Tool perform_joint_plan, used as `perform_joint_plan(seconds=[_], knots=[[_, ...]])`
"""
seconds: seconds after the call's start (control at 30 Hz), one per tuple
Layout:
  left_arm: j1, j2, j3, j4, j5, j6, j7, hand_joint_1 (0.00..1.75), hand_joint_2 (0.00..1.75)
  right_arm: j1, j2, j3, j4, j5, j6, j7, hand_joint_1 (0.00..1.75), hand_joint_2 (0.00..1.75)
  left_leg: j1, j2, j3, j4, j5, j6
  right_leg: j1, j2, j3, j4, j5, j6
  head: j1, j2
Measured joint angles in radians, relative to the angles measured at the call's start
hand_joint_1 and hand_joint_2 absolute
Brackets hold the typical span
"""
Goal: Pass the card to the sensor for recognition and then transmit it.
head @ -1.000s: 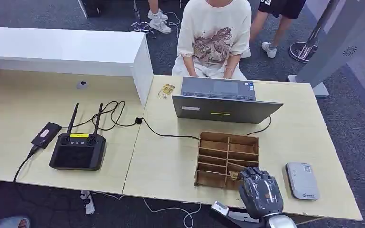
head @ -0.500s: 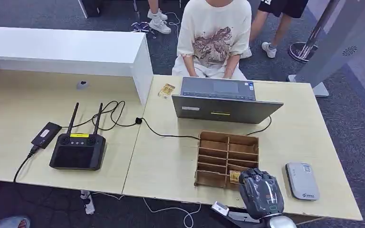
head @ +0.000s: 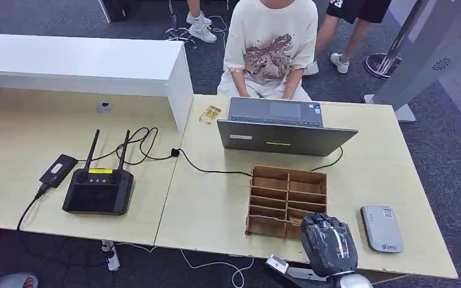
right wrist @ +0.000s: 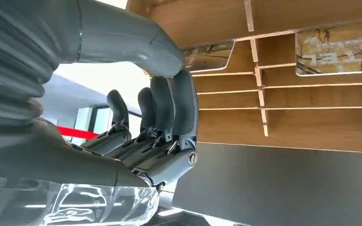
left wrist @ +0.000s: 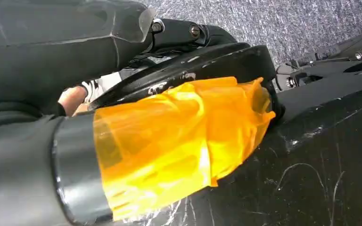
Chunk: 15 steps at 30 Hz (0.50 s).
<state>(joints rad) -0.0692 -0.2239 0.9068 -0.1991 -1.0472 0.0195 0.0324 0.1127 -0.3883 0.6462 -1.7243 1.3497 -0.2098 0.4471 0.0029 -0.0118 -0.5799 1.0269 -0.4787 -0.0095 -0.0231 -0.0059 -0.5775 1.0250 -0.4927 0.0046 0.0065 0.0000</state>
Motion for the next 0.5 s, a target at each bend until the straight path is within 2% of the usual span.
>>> perform_joint_plan(seconds=[0.07, 0.1, 0.17, 0.2, 0.23, 0.3, 0.33, 0.37, 0.5], knots=[[0.0, 0.0, 0.0, 0.0, -0.003, 0.0, 0.0, 0.0, 0.0, 0.0, 0.002, 0.0, 0.001, 0.0, -0.005, 0.0, 1.26, 1.75, 0.0, 0.0, 0.0, 0.0, 0.0, 0.0, 0.0, 0.0, 0.0, 0.0, 0.0, 0.0, 0.0, 0.0], [0.0, 0.0, 0.0, 0.0, -0.003, 0.0, 0.0, 0.0, 0.0, 0.0, 0.003, 0.0, 0.002, 0.0, -0.005, 0.0, 1.17, 1.75, 0.0, 0.0, 0.0, 0.0, 0.0, 0.0, 0.0, 0.0, 0.0, 0.0, 0.0, 0.0, 0.0, 0.0], [0.0, 0.0, 0.001, 0.0, -0.003, 0.0, 0.0, 0.0, 0.0, 0.0, 0.005, 0.0, 0.004, 0.0, -0.006, 0.0, 0.66, 1.75, 0.0, 0.0, 0.0, 0.0, 0.0, 0.0, 0.0, 0.0, 0.0, 0.0, 0.0, 0.0, 0.0, 0.0], [0.0, 0.0, 0.001, 0.0, -0.003, 0.0, 0.0, 0.0, 0.0, 0.0, 0.006, 0.0, 0.005, 0.0, -0.006, 0.0, 0.66, 1.75, 0.0, 0.0, 0.0, 0.0, 0.0, 0.0, 0.0, 0.0, 0.0, 0.0, 0.0, 0.0, 0.0, 0.0], [0.0, 0.0, 0.001, 0.0, -0.003, 0.0, 0.0, 0.0, 0.0, 0.0, 0.007, 0.0, 0.005, 0.0, -0.008, 0.0, 0.38, 1.75, 0.0, 0.0, 0.0, 0.0, 0.0, 0.0, 0.0, 0.0, 0.0, 0.0, 0.0, 0.0, 0.0, 0.0], [0.0, 0.0, 0.002, 0.0, -0.004, 0.0, 0.0, 0.0, 0.0, 0.0, 0.009, 0.0, 0.005, 0.0, -0.014, -0.001, 0.42, 1.75, 0.0, 0.0, 0.0, 0.0, 0.0, 0.0, 0.0, 0.0, 0.0, 0.0, 0.0, 0.0, 0.0, 0.0], [0.0, 0.0, 0.005, 0.0, -0.005, 0.0, 0.0, 0.0, 0.0, 0.0, 0.01, 0.0, 0.005, 0.0, -0.019, -0.002, 0.58, 1.75, 0.0, 0.0, 0.0, 0.0, 0.0, 0.0, 0.0, 0.0, 0.0, 0.0, 0.0, 0.0, 0.0, 0.0], [0.0, 0.0, 0.008, 0.0, -0.005, 0.0, -0.001, 0.0, 0.0, 0.0, 0.011, 0.0, 0.005, 0.0, -0.021, -0.002, 0.63, 1.75, 0.0, 0.0, 0.0, 0.0, 0.0, 0.0, 0.0, 0.0, 0.0, 0.0, 0.0, 0.0, 0.0, 0.0], [0.0, 0.0, 0.013, 0.0, -0.005, 0.0, -0.003, 0.0, 0.0, 0.002, 0.011, 0.0, 0.0, 0.011, -0.062, -0.018, 0.63, 1.75, 0.0, 0.0, 0.0, 0.0, 0.0, 0.0, 0.0, 0.0, 0.0, 0.0, 0.0, 0.0, 0.0, 0.0]])
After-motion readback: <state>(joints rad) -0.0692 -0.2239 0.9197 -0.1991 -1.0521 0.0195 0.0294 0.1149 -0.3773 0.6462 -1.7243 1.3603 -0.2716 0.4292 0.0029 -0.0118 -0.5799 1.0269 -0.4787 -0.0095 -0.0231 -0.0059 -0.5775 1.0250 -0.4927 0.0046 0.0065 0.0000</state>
